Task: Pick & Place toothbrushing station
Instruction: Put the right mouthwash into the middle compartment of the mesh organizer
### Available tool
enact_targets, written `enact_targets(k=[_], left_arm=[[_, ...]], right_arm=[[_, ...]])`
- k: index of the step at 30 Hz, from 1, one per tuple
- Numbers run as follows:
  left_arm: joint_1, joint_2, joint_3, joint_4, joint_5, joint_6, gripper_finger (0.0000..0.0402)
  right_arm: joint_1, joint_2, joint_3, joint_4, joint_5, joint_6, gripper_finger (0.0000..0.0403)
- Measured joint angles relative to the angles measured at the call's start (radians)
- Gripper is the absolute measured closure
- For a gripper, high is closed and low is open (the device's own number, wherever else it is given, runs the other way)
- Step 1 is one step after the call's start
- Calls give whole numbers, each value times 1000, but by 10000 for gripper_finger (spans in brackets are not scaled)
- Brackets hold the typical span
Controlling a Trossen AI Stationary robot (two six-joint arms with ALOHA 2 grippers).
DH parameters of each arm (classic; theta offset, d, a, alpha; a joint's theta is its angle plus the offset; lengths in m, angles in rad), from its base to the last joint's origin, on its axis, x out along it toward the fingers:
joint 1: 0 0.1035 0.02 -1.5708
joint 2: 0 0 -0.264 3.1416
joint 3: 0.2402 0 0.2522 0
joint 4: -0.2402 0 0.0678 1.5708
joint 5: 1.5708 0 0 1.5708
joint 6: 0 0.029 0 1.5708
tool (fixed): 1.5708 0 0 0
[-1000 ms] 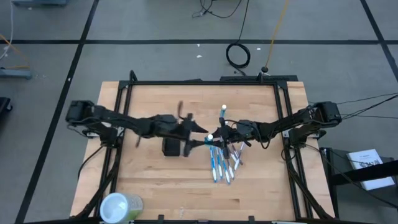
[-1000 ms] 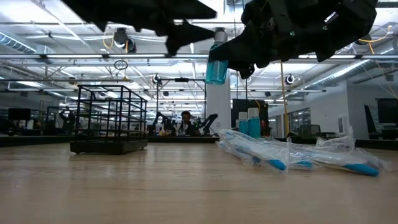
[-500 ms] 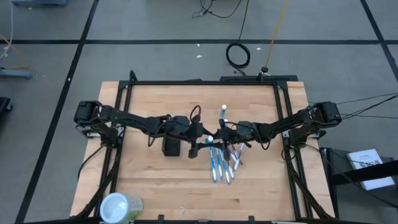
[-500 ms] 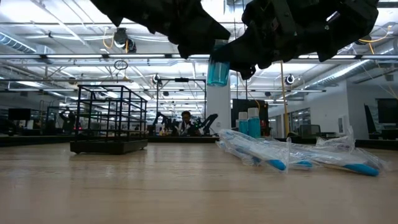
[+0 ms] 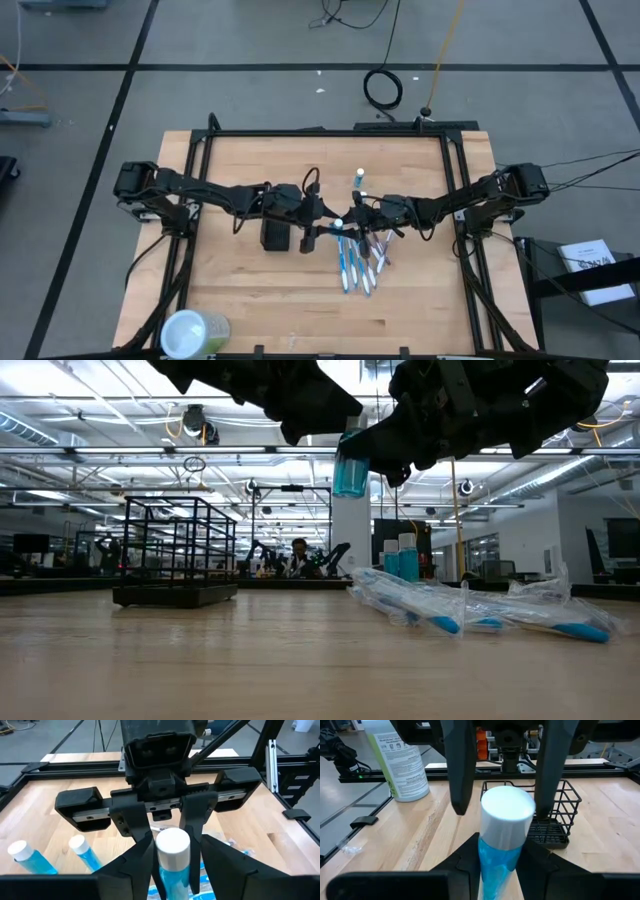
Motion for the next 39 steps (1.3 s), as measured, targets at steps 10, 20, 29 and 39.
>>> enact_targets(k=[10, 20, 29, 39], left_arm=[[26, 0, 0, -28, 79, -54, 245], [26, 0, -1, 1, 79, -53, 245], [26, 15, -2, 27, 80, -76, 245], [26, 38, -2, 37, 73, -77, 245]], right_arm=[[0, 0, 0, 0, 1, -1, 314], [-1, 0, 0, 0, 1, 0, 314], [0, 0, 0, 0, 1, 0, 314], [-1, 0, 0, 0, 1, 0, 314]])
